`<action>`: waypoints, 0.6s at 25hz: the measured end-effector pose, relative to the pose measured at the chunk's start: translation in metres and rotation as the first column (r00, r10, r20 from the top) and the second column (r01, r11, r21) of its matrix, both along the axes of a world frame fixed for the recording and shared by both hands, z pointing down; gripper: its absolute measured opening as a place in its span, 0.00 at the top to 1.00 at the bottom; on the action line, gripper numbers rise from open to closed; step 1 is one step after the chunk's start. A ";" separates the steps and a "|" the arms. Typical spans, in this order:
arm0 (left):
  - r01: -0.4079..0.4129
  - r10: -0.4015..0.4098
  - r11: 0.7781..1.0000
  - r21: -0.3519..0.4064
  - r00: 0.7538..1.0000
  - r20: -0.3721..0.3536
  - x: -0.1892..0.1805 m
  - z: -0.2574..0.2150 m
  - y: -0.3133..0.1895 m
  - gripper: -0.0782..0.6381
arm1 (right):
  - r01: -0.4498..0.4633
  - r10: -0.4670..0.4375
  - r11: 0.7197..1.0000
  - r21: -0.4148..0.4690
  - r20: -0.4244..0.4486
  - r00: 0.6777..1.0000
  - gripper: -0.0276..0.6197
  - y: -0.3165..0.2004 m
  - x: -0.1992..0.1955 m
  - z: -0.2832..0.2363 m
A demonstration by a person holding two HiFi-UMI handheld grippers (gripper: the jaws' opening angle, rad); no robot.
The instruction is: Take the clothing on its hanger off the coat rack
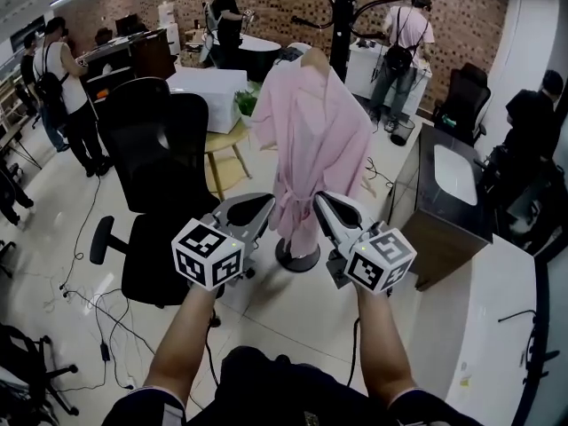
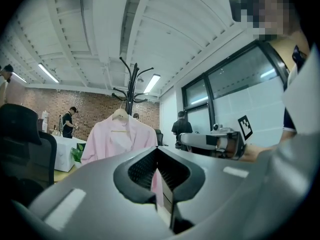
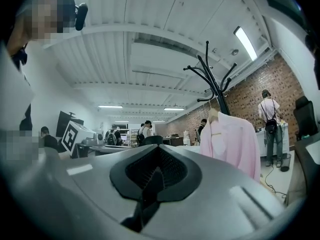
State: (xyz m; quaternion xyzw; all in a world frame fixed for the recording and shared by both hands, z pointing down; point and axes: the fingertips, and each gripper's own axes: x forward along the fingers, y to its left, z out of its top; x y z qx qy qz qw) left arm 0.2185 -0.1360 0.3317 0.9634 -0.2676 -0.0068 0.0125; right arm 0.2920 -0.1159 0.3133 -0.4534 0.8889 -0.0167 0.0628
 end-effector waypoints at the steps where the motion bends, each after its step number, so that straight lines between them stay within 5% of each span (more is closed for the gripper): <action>1: 0.000 0.000 1.000 0.004 1.000 0.004 0.003 -0.001 -0.007 0.87 | -0.002 0.002 1.000 0.002 -0.001 1.000 0.95 -0.006 0.003 0.000; 15: -0.096 0.096 0.994 0.058 0.995 0.005 0.034 -0.018 -0.132 0.87 | -0.094 0.095 0.995 0.020 -0.035 0.995 0.95 -0.114 0.023 -0.004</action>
